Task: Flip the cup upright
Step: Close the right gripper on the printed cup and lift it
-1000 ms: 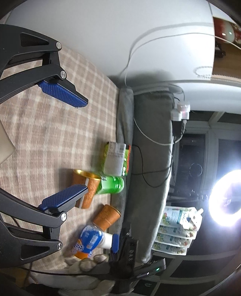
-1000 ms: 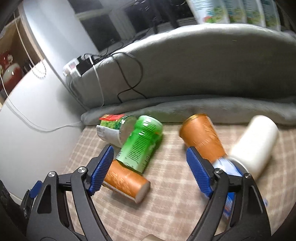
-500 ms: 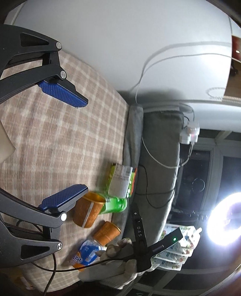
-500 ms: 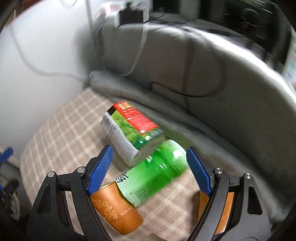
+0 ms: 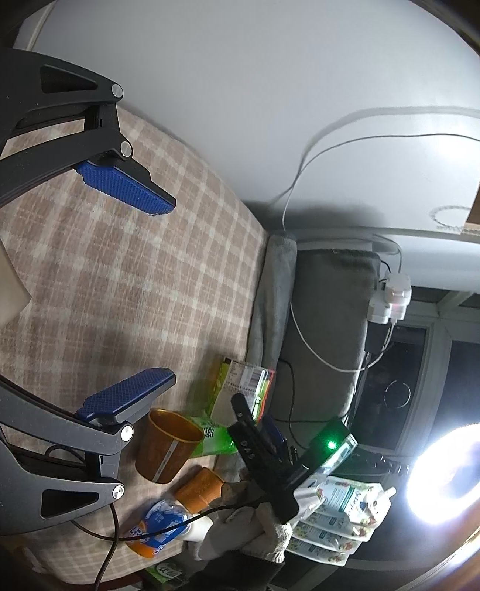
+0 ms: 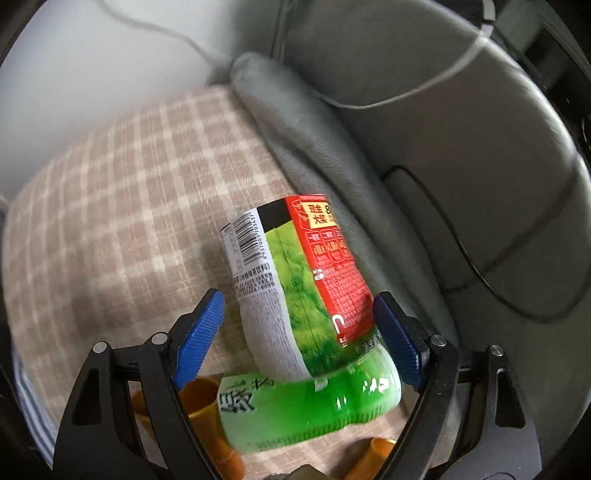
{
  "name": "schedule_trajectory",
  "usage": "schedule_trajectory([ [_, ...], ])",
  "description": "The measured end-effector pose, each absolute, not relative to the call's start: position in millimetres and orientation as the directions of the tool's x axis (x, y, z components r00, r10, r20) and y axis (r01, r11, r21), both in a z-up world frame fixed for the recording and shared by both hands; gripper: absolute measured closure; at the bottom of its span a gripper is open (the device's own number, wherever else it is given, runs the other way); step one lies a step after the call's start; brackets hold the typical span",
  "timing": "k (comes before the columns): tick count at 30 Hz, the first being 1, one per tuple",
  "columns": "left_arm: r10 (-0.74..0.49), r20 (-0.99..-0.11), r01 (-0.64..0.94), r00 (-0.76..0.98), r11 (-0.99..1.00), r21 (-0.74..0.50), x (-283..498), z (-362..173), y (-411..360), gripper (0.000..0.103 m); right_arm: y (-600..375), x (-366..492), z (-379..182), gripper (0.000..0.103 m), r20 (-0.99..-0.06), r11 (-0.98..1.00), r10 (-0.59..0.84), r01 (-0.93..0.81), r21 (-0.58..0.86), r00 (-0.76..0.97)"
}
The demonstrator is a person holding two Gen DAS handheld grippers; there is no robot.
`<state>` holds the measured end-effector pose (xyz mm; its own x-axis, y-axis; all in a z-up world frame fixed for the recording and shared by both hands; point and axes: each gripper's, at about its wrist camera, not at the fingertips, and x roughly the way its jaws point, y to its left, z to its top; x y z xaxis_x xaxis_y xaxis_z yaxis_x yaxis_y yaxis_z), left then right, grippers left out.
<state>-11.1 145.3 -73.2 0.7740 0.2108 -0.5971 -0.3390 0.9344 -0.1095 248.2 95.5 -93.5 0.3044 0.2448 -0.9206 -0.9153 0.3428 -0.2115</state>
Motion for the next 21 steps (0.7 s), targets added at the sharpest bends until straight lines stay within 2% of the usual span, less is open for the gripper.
schedule_trajectory([
  [11, 0.223, -0.599, -0.357, 0.769, 0.927, -0.112, -13, -76, 153, 0.018, 128, 247, -116, 0.012, -0.899, 0.273, 0.166, -0.895, -0.353, 0.405],
  [21, 0.231, -0.584, -0.363, 0.778, 0.924, -0.117, -17, -72, 155, 0.018, 120, 244, -98, 0.015, -0.886, 0.354, 0.218, -0.879, -0.319, 0.409],
])
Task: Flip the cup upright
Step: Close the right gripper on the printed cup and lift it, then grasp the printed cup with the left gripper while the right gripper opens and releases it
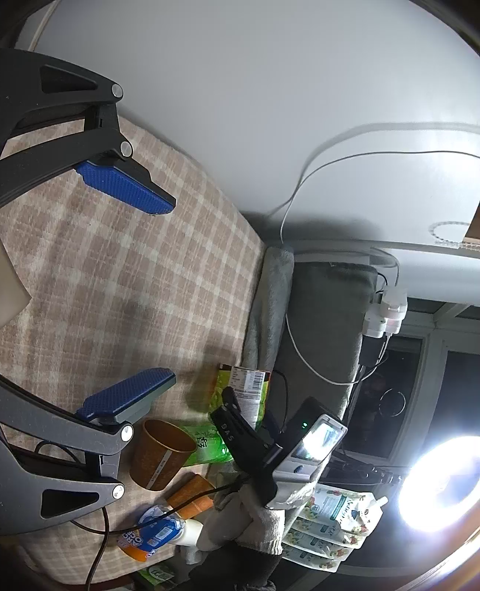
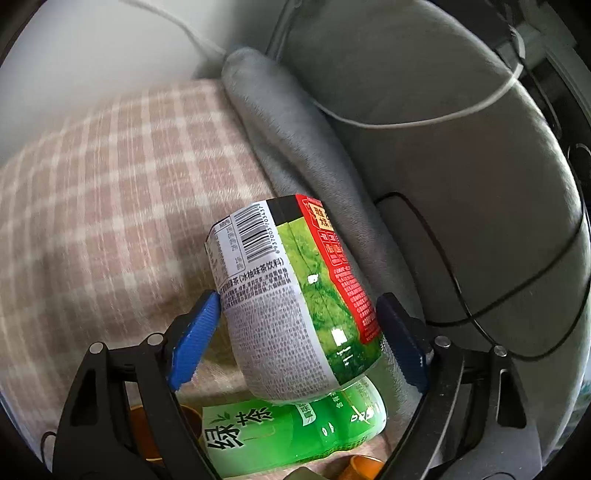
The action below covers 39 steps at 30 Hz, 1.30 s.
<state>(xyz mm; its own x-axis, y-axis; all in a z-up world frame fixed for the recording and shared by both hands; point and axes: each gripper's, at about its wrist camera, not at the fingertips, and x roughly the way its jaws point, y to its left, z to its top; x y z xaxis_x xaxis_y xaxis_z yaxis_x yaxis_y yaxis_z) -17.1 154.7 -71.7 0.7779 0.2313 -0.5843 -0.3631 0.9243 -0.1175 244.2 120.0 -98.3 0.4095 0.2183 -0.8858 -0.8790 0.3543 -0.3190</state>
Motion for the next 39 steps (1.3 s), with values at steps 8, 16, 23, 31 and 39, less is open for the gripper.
schedule_trajectory([
  [8, 0.238, -0.579, -0.368, 0.780, 0.923, -0.117, -18, -70, 155, 0.018, 107, 243, -81, 0.017, -0.896, 0.396, 0.285, -0.893, -0.213, 0.340],
  [16, 0.250, -0.575, -0.377, 0.779, 0.920, -0.110, -22, -67, 154, 0.018, 100, 216, -55, 0.024, -0.857, 0.430, 0.389, -0.889, -0.155, 0.338],
  [23, 0.239, -0.572, -0.361, 0.784, 0.926, -0.107, -22, -67, 151, 0.018, 93, 206, -62, 0.025, -0.867, 0.434, 0.379, -0.890, -0.142, 0.323],
  [31, 0.238, -0.558, -0.355, 0.795, 0.928, -0.110, -31, -64, 147, 0.018, 62, 180, -28, 0.025, -0.811, 0.514, 0.463, -0.854, -0.082, 0.357],
  [39, 0.166, -0.544, -0.281, 0.822, 0.950, -0.136, -39, -57, 132, 0.018, -5, 129, -13, 0.025, -0.786, 0.658, 0.471, -0.753, 0.011, 0.400],
])
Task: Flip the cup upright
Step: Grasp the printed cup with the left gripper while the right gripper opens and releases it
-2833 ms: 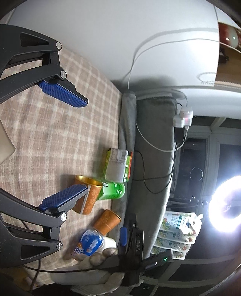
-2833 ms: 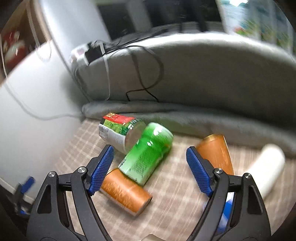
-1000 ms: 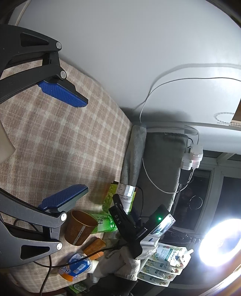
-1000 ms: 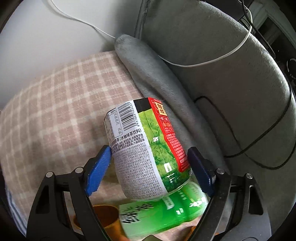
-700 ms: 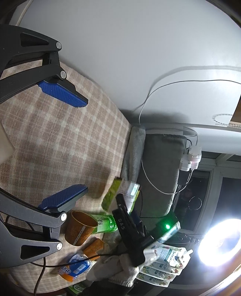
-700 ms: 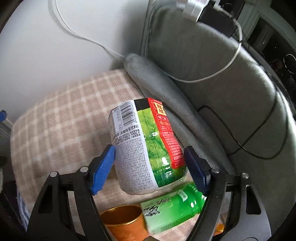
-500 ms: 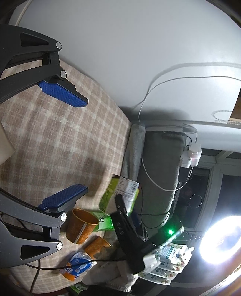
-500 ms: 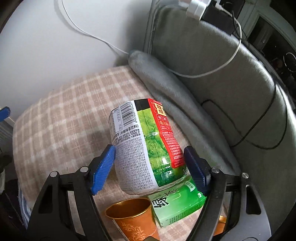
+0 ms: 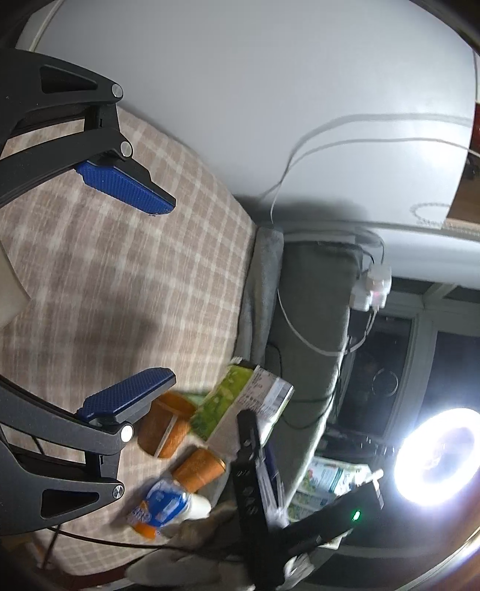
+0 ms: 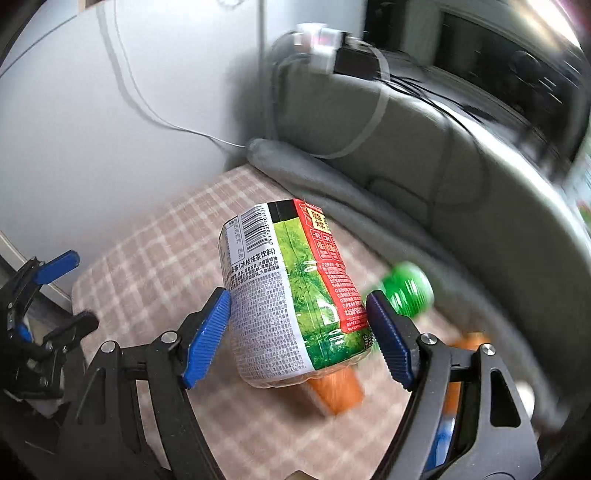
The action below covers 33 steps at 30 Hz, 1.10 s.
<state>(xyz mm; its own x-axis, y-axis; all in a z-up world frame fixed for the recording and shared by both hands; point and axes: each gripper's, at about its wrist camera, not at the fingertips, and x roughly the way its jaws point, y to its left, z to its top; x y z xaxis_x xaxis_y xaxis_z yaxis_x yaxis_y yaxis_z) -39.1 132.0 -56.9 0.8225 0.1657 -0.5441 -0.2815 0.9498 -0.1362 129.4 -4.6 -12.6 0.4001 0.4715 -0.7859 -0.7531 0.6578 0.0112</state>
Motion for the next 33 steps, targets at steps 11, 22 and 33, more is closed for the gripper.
schedule_trajectory([
  [11, -0.038, -0.573, -0.104, 0.818, 0.971, -0.213, -25, -55, 90, 0.018, -119, 78, -53, 0.027, -0.796, 0.858, 0.437, -0.460, 0.229, 0.418],
  [22, -0.216, -0.639, -0.004, 0.738, 0.946, -0.325, -6, -72, 54, 0.019, -171, 68, -85, 0.080, -0.773, 0.881, 0.470, -0.288, 0.376, 0.427],
  [33, -0.356, -0.687, -0.074, 0.634, 0.856, -0.512, -5, -90, 66, 0.019, -185, 45, -72, 0.051, -0.726, 0.868, 0.493, -0.327, 0.373, 0.479],
])
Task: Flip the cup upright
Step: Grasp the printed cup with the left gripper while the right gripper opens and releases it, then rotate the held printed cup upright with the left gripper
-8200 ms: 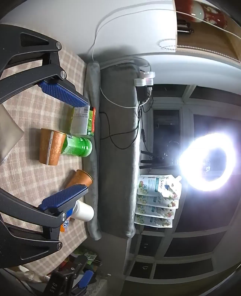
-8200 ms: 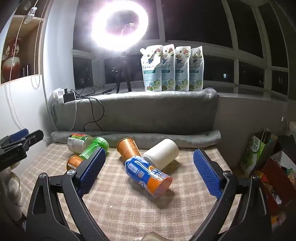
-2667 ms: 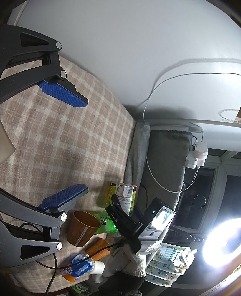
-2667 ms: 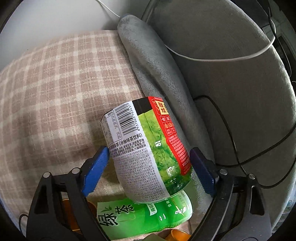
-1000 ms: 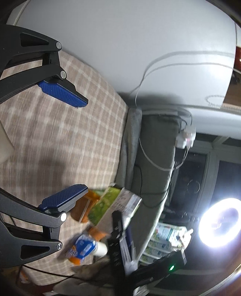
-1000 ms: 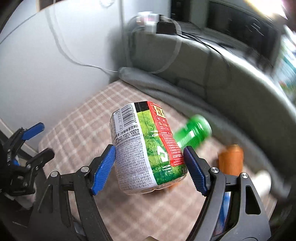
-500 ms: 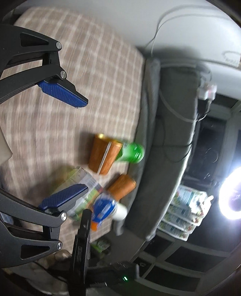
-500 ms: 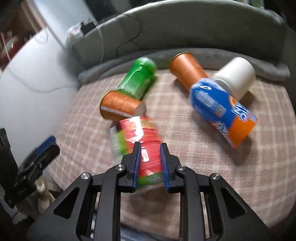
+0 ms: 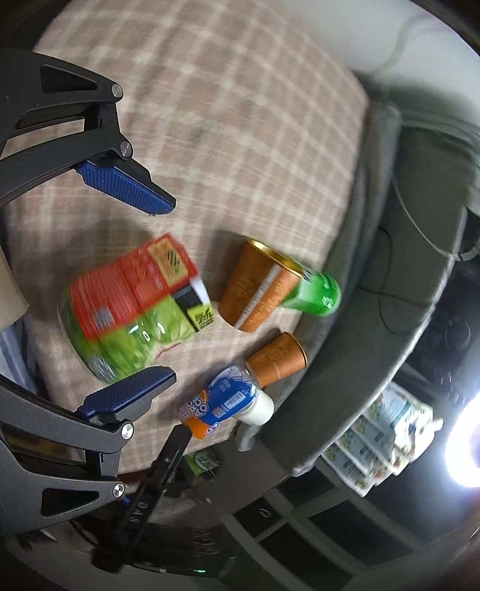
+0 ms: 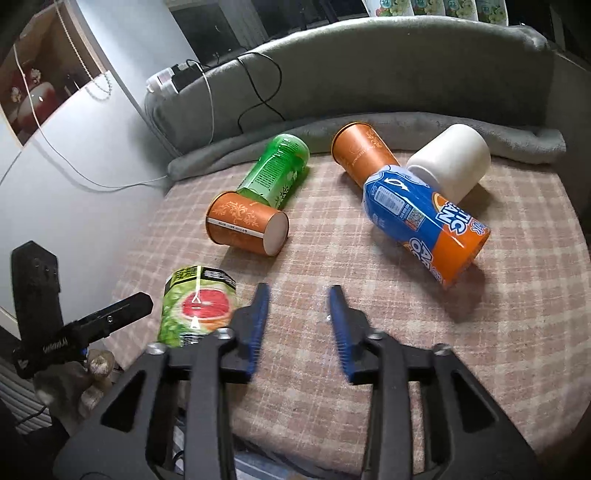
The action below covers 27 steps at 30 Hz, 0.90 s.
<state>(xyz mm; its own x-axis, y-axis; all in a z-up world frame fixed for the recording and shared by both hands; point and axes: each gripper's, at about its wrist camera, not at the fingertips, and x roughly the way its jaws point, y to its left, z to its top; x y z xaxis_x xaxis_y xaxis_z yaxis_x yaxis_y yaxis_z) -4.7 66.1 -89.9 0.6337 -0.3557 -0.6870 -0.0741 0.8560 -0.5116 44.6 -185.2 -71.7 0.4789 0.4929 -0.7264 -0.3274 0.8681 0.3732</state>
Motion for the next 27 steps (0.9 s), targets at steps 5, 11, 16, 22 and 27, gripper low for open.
schedule_trajectory([
  [5, -0.378, -0.703, -0.130, 0.602, 0.823, -0.554, -6, -94, 72, 0.019, -190, 37, -67, 0.028, -0.714, 0.873, 0.483, -0.339, 0.350, 0.507],
  [11, -0.445, -0.708, -0.192, 0.548, 0.758, -0.624, 0, -106, 82, 0.019, -195, 33, -69, 0.027, -0.716, 0.875, 0.479, -0.342, 0.343, 0.507],
  [16, -0.522, -0.697, -0.234, 0.492, 0.692, -0.683, 13, -117, 84, 0.019, -203, 35, -75, 0.027, -0.722, 0.878, 0.475, -0.322, 0.353, 0.503],
  [22, -0.528, -0.706, -0.252, 0.472, 0.687, -0.682, 26, -123, 79, 0.019, -211, 37, -78, 0.027, -0.720, 0.881, 0.471, -0.308, 0.358, 0.510],
  [27, -0.525, -0.716, -0.260, 0.460, 0.691, -0.675, 34, -128, 79, 0.019, -214, 38, -82, 0.027, -0.721, 0.884, 0.467, -0.302, 0.358, 0.512],
])
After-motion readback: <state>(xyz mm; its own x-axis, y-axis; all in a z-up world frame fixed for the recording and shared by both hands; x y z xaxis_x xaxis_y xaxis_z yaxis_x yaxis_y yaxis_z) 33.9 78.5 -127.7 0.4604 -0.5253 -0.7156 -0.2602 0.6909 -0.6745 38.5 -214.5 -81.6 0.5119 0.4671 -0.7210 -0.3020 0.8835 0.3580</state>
